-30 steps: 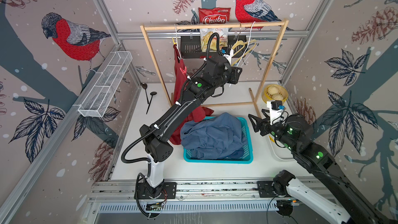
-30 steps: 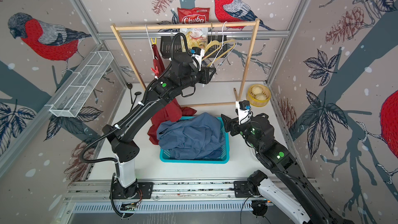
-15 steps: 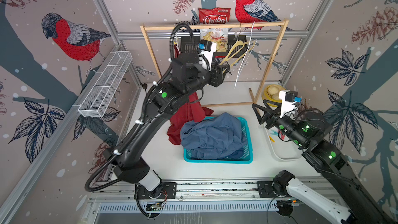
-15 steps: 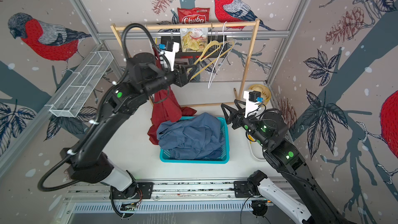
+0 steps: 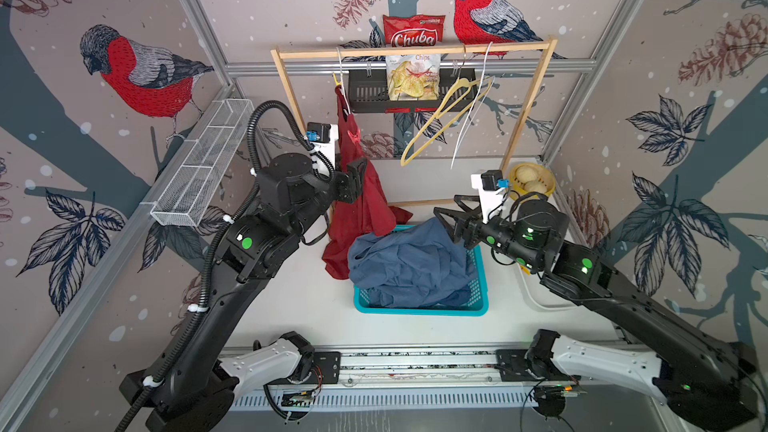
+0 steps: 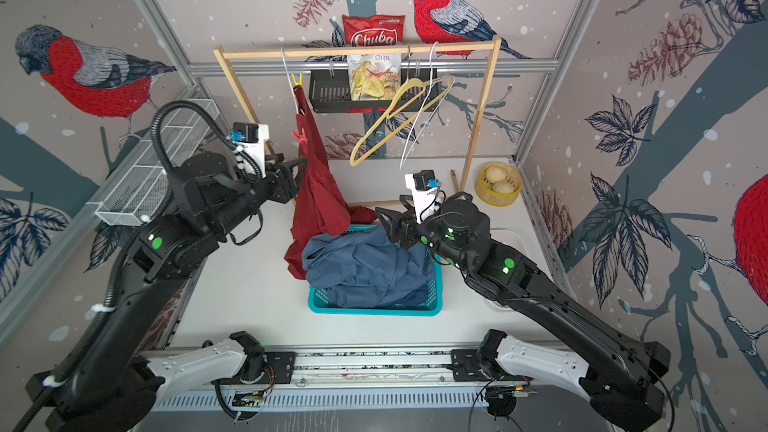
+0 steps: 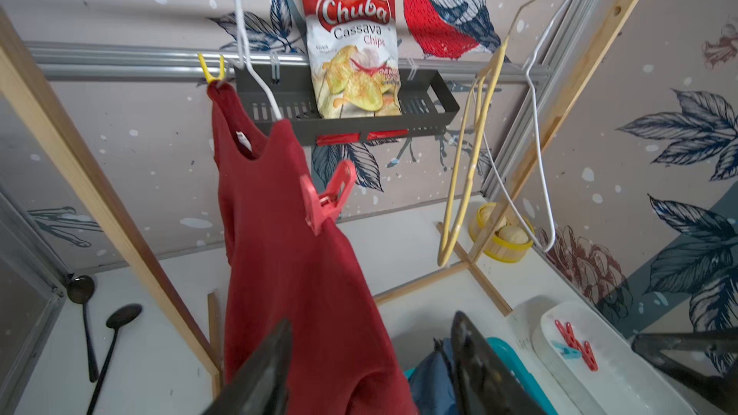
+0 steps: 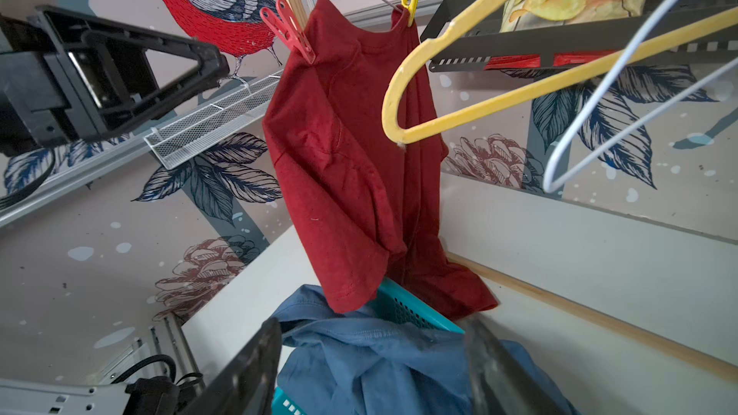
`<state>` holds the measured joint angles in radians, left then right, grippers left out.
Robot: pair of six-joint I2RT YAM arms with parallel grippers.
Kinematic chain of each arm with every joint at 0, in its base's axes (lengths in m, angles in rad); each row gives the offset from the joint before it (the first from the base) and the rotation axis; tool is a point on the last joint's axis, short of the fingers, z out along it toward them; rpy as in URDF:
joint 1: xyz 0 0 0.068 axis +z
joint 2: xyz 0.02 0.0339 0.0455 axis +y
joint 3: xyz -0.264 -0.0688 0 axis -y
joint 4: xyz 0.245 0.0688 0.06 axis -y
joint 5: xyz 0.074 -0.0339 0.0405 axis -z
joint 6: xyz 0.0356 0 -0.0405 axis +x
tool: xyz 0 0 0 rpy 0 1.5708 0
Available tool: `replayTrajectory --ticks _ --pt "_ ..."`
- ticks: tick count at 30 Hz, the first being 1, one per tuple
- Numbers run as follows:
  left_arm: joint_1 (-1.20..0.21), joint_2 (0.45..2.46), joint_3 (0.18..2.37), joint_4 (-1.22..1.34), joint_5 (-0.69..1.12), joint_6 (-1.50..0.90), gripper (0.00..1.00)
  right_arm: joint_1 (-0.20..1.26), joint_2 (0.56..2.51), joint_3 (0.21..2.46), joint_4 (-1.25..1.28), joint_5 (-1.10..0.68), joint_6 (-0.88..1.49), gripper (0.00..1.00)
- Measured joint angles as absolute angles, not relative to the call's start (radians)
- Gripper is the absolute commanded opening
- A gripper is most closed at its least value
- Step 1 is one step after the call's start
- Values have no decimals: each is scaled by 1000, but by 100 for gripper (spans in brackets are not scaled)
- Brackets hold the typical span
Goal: Remove the clothespins securing t-shirts to the hanger
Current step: Pick up the hanger from the clothes rail.
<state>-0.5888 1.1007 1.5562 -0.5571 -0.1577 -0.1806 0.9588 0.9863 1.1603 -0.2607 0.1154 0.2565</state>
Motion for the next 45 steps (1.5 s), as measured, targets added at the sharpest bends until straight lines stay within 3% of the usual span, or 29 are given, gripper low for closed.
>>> replayTrajectory --ticks 11,14,16,17,45 --pt "-455 1193 1478 -432 -66 -195 57 958 985 1124 -240 169 228 76" --pt "-440 1210 1478 -419 -52 -192 37 950 981 1119 -241 176 211 76" --pt "-434 1211 1478 -416 -52 -183 8 947 980 1113 -239 176 211 76" --pt "-430 1209 1478 -414 -52 -176 0 945 979 1110 -240 176 209 76" --pt "-408 1097 1778 -590 23 32 0 889 1013 1157 -234 97 157 79"
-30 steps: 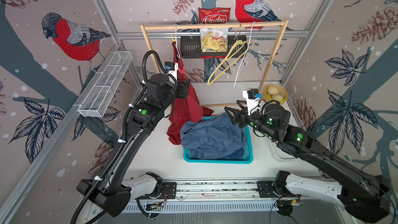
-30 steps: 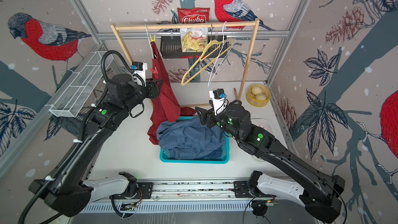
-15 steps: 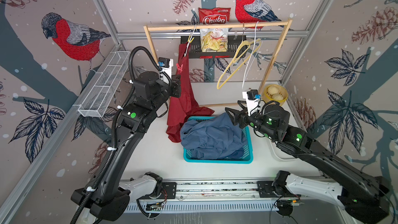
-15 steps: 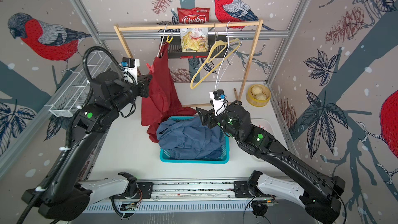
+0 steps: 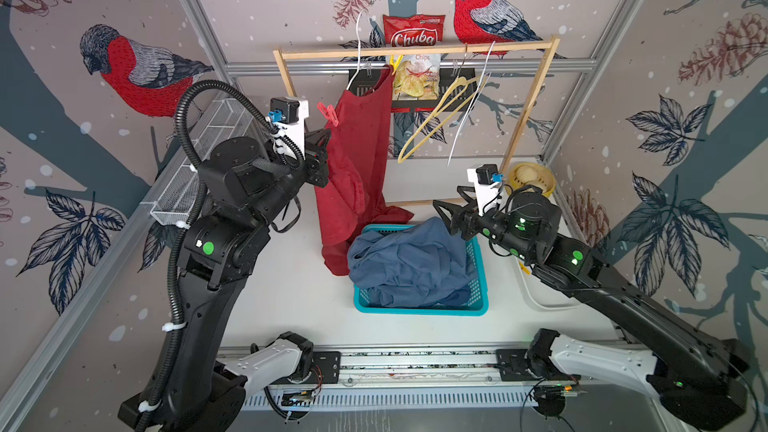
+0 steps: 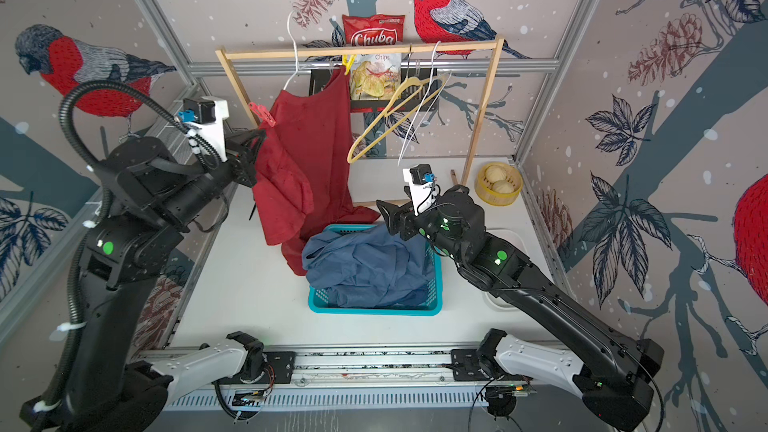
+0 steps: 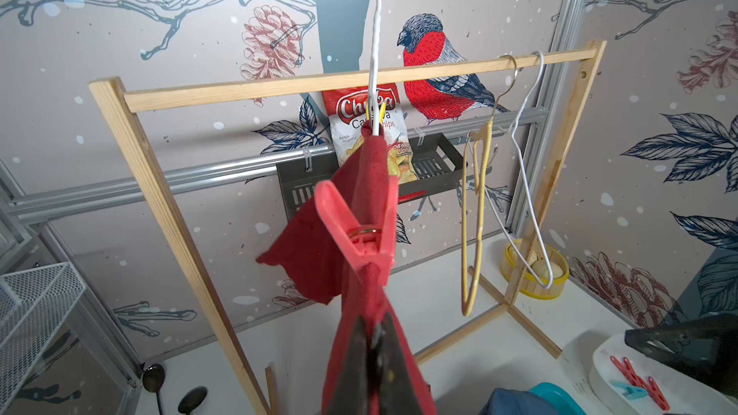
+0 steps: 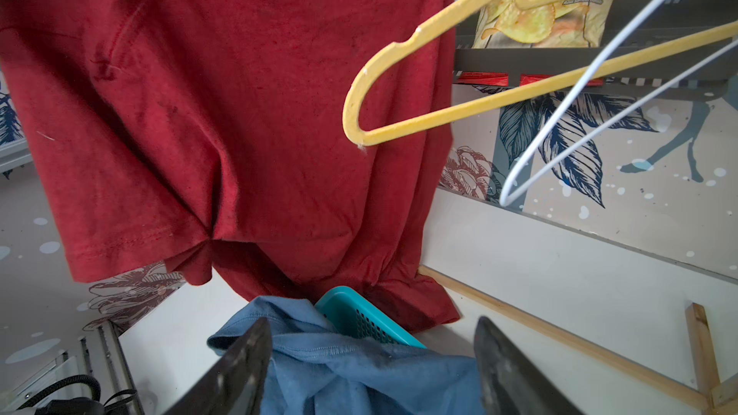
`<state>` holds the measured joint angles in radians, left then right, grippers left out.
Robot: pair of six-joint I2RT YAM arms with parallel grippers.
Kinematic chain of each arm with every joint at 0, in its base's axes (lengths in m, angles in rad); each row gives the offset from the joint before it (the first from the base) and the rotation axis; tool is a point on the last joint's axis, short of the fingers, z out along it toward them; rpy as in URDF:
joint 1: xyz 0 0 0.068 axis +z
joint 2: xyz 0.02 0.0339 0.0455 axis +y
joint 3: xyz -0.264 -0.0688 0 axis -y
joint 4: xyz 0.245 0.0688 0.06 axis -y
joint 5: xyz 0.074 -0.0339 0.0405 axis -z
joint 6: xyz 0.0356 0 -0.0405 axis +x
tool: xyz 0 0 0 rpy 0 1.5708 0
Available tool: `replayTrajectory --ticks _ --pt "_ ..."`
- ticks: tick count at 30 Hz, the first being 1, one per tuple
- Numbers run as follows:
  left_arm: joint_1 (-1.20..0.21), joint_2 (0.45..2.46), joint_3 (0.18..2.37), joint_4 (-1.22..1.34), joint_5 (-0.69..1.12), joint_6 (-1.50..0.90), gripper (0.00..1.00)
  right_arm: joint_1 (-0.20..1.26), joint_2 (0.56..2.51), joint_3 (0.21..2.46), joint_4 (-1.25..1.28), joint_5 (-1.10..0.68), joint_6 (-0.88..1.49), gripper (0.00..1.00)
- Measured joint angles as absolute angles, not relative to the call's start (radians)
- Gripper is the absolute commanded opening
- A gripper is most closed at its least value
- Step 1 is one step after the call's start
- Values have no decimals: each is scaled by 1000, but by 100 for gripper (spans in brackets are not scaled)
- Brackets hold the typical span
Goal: Remove the clothespins securing t-shirts to the hanger
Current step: Pick up the hanger from the clothes rail.
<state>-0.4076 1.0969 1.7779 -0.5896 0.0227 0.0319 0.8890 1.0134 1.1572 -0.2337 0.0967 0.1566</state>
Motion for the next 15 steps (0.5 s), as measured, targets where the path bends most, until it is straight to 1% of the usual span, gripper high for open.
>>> replayTrajectory --ticks 8,15 --pt "-408 963 1737 -680 25 60 0 865 1019 1206 -239 65 170 79" --pt "-408 886 1839 -730 -12 104 0 856 994 1273 -240 51 213 79"
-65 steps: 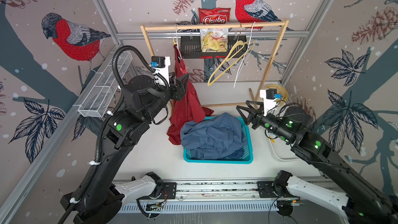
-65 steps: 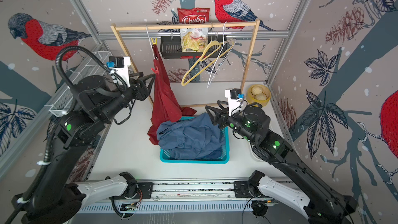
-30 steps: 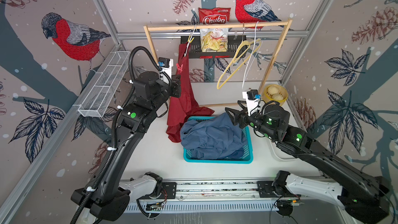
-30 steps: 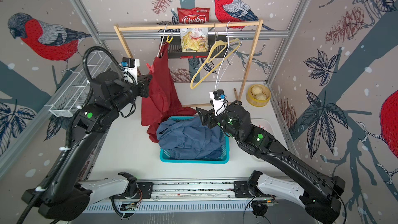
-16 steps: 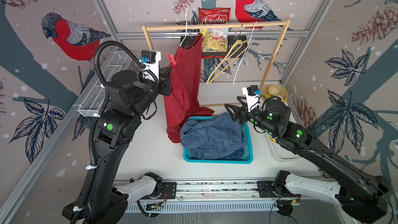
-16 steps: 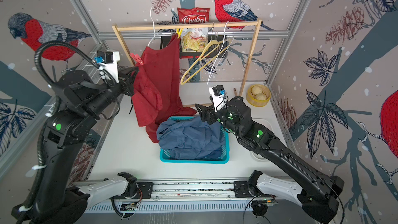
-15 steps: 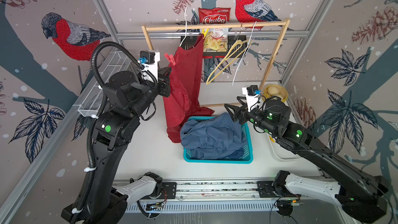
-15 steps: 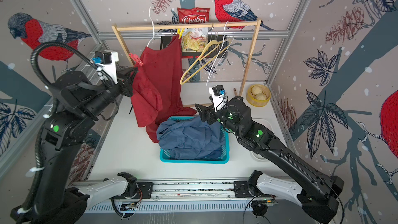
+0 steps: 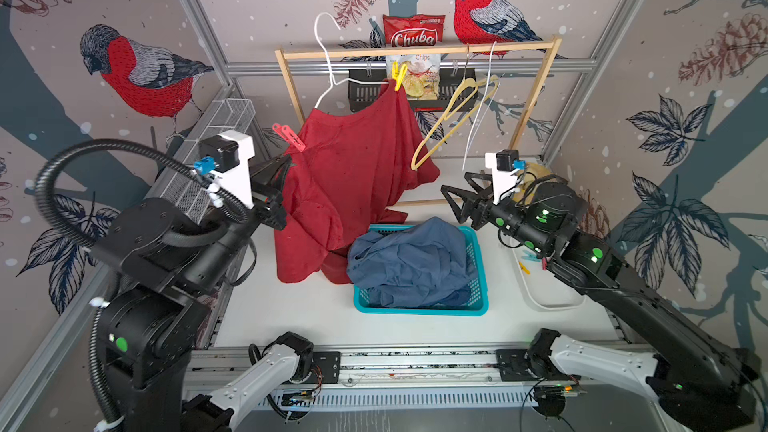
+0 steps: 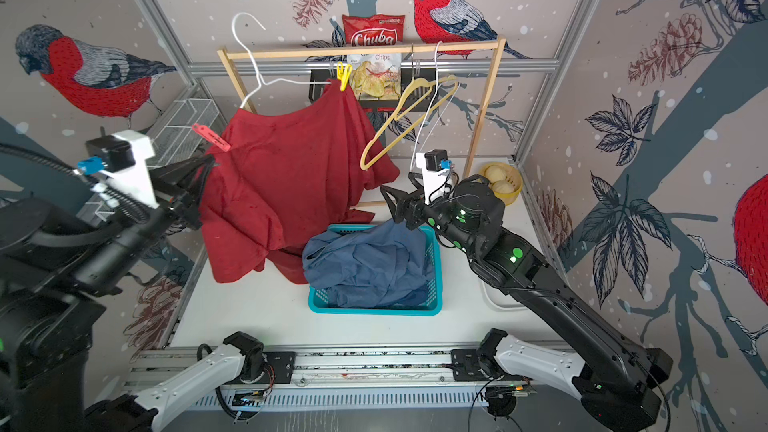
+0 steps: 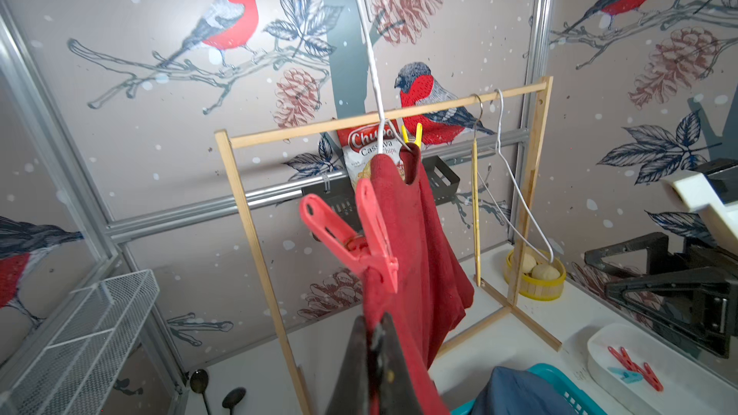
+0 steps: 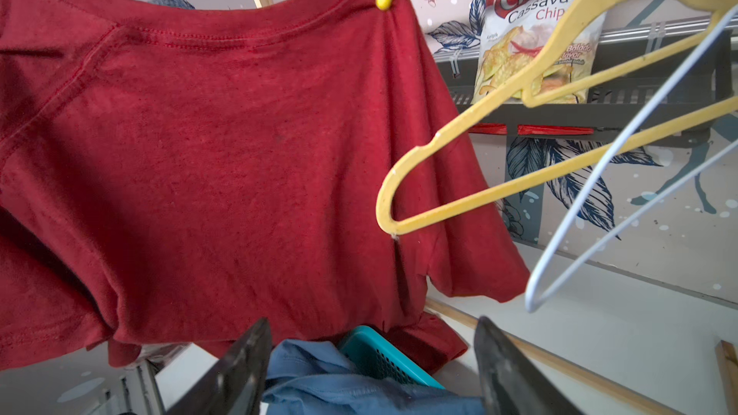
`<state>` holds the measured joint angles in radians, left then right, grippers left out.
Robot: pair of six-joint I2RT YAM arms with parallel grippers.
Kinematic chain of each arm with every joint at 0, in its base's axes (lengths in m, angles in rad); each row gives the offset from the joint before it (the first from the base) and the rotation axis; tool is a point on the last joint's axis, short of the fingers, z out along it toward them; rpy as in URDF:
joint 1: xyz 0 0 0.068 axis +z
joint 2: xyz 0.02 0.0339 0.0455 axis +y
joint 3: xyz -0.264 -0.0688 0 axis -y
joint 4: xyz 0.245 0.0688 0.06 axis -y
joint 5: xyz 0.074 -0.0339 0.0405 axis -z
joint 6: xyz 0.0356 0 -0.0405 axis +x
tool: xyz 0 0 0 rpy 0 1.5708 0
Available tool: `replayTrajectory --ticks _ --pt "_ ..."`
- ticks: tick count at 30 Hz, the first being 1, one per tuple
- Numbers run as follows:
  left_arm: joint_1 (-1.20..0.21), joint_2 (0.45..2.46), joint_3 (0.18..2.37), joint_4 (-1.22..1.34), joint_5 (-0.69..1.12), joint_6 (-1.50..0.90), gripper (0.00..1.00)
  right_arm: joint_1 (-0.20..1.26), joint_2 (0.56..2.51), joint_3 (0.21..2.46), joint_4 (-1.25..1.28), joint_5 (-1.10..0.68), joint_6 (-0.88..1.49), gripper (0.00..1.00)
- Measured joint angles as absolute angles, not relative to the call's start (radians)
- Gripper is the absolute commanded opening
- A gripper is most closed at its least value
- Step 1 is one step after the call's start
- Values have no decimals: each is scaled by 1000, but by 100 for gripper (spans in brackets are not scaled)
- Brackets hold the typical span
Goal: Remove the clothespins securing t-shirts to the hanger
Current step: Pick up the hanger from the clothes rail.
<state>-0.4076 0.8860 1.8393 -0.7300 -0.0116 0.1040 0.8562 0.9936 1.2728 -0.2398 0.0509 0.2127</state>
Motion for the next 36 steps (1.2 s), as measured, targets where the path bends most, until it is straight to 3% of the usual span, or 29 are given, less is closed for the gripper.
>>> replayTrajectory --ticks 5,17,36 --pt "-408 823 1897 -728 -53 110 0 838 964 1339 -249 42 262 80" --pt "-408 910 2215 -741 11 139 0 804 934 1383 -285 40 310 80" --pt "-409 974 2265 -576 397 11 0 799 864 1374 -343 76 324 80"
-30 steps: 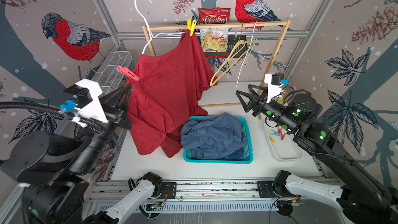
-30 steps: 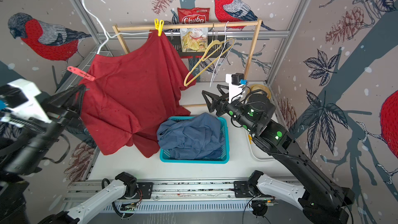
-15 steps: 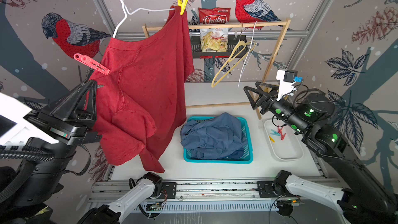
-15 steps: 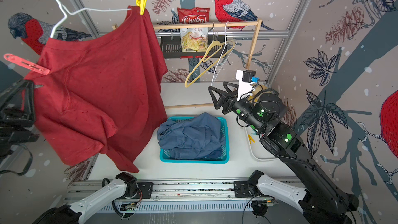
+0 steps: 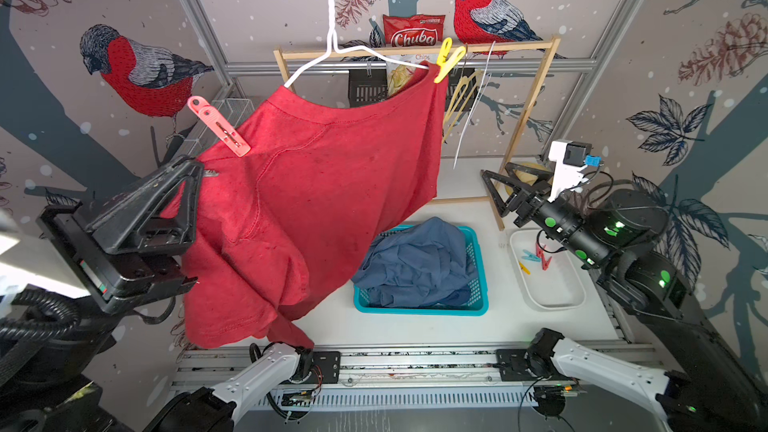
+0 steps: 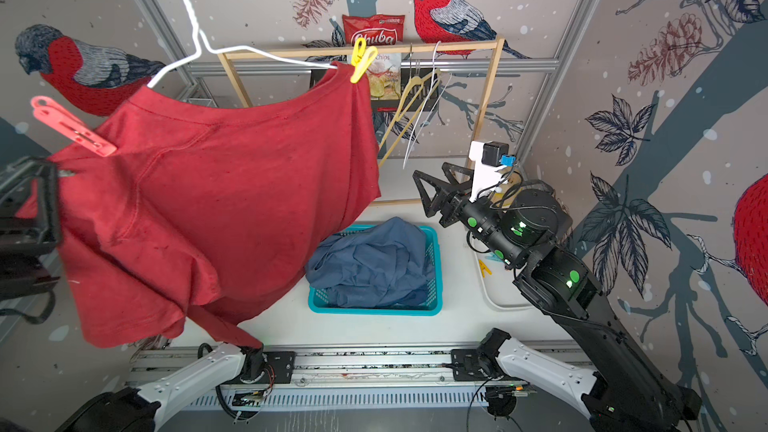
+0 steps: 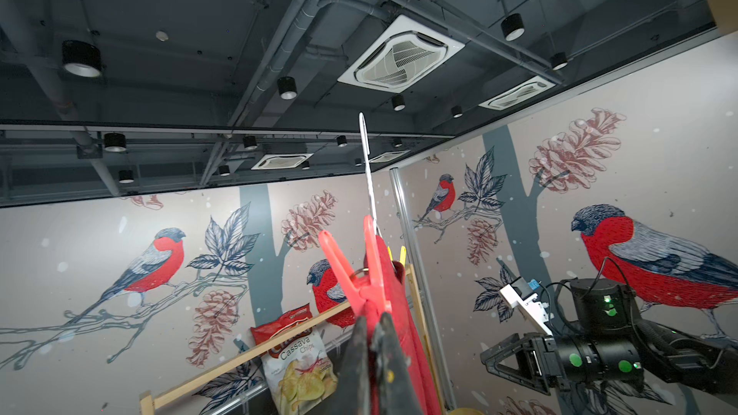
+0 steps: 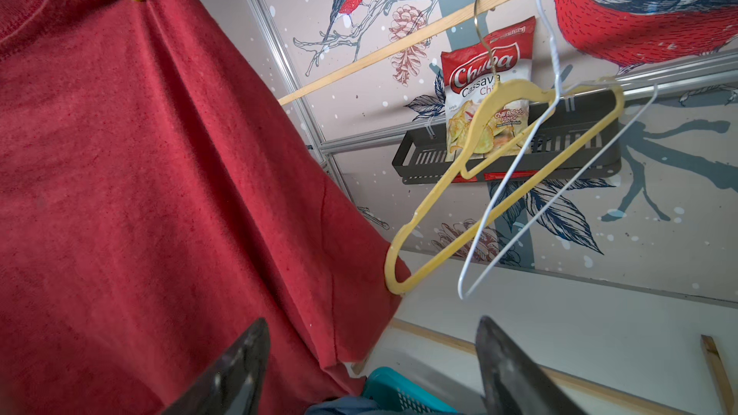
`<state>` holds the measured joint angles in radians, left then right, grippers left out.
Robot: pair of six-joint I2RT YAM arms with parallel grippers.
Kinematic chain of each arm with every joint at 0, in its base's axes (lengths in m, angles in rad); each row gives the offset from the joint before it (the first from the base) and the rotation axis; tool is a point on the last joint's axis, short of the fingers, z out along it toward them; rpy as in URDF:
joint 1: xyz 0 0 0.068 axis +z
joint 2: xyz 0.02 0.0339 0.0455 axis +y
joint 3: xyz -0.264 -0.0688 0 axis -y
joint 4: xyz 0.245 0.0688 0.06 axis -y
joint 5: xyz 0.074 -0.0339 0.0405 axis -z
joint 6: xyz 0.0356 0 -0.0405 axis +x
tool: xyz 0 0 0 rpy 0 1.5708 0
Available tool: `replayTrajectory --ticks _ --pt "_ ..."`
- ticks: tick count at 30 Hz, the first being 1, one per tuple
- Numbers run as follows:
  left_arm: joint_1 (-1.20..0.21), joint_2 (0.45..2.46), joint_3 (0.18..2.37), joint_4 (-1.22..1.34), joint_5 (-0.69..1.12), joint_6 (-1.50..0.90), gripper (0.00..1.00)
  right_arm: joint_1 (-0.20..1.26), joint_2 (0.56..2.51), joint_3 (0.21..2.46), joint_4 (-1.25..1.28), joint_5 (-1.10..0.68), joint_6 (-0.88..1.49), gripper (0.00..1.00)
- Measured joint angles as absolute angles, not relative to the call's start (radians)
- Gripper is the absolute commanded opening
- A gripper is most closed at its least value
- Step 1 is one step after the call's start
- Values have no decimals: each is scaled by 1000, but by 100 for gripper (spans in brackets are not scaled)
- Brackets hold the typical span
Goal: Remove the clothespins securing t-shirts to the hanger
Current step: Pick up the hanger from the clothes rail.
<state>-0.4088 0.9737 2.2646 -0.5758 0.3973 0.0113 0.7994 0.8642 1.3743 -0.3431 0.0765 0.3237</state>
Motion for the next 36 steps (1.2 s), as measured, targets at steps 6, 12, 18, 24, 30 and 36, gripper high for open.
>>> replayTrajectory --ticks 6,12,18,24,30,36 --pt "-409 999 2013 -440 519 -80 0 800 850 1435 -377 50 307 79" --pt "-409 1046 1927 -403 638 -106 0 800 872 1636 -458 43 201 80" --pt "-409 1093 1886 -271 779 -161 0 800 977 1816 -579 46 51 82" --pt "-409 1086 1818 -218 828 -207 0 804 1122 1895 -639 75 -101 83" --pt "-409 1068 1776 -189 839 -224 0 833 1195 1890 -665 100 -219 80" --pt "-409 1065 1738 -168 861 -237 0 894 1223 1876 -658 191 -334 7"
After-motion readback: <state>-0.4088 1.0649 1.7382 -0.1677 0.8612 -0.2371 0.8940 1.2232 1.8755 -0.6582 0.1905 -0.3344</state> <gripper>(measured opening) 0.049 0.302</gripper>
